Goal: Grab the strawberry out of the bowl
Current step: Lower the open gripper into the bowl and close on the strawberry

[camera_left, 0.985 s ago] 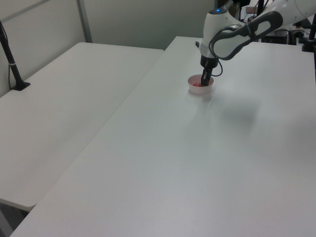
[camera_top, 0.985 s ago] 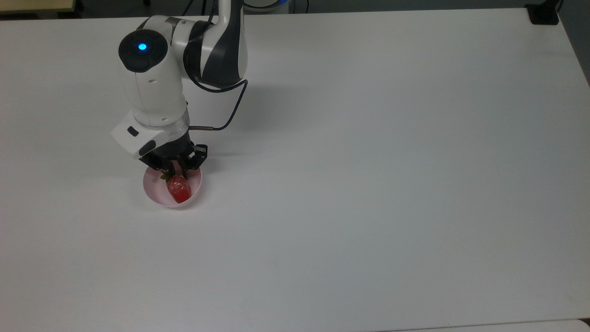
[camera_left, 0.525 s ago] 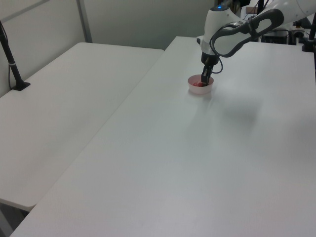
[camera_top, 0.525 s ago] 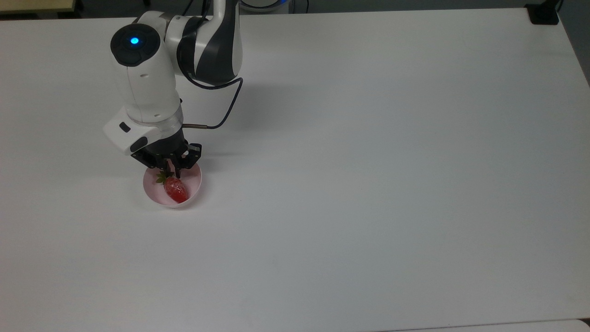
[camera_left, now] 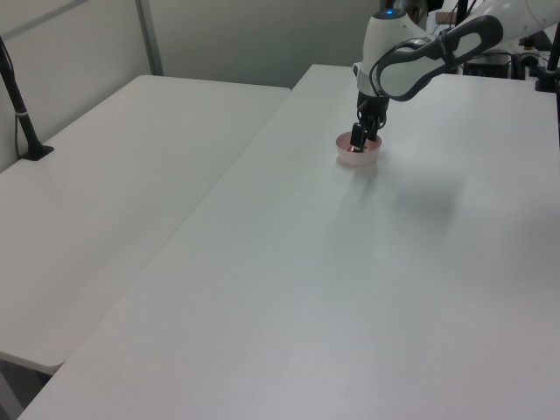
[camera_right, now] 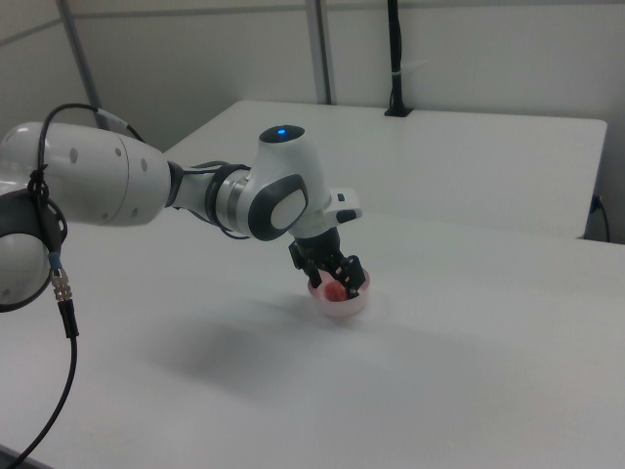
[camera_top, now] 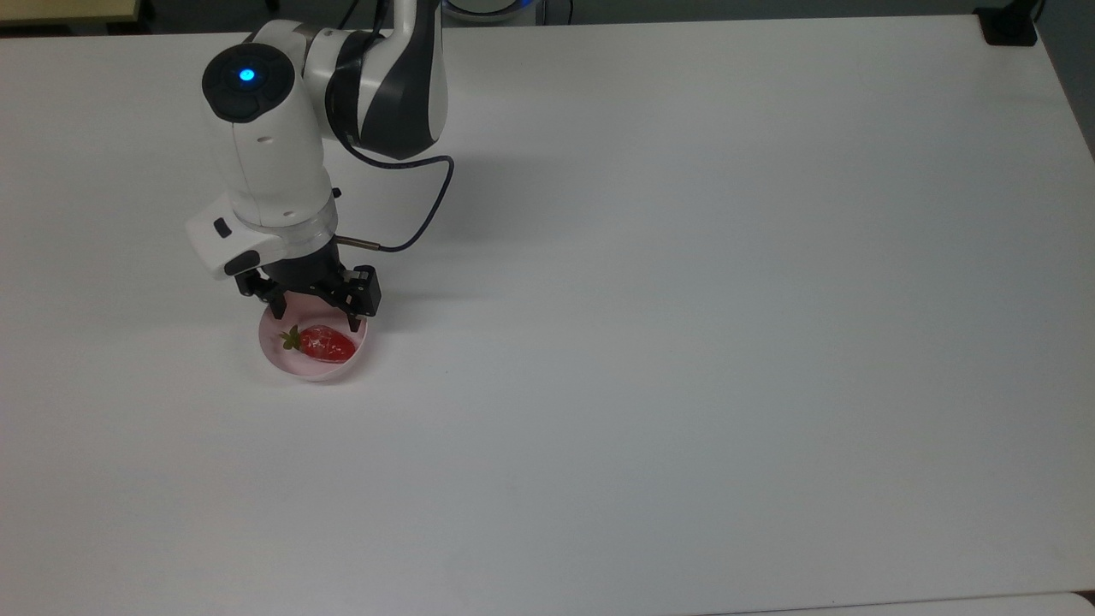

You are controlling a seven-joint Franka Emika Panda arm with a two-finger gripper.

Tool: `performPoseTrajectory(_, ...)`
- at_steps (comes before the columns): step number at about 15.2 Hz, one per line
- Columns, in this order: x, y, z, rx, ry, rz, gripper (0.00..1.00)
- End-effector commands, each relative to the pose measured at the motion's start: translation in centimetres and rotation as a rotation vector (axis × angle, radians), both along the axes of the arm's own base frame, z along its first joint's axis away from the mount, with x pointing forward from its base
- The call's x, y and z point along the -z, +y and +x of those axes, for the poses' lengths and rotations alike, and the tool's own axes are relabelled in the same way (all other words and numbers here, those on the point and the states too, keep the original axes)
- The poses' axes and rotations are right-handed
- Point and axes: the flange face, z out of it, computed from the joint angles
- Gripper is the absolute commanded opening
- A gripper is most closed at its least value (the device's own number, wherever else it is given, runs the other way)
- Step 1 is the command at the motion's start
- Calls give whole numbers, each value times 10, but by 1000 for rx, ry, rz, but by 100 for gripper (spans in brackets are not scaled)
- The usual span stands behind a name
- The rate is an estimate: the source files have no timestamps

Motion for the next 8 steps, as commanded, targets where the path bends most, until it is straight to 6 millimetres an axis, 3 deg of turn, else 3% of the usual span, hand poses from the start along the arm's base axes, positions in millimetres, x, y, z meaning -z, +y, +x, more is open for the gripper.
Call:
performPoseTrajectory(1,1,-1,6,90,-71,-6,93)
performPoseTrajectory(6,17,-2,7,115,-64,-5,86)
performPoseTrajectory(8,20,-2,7,114,-60,-7,65)
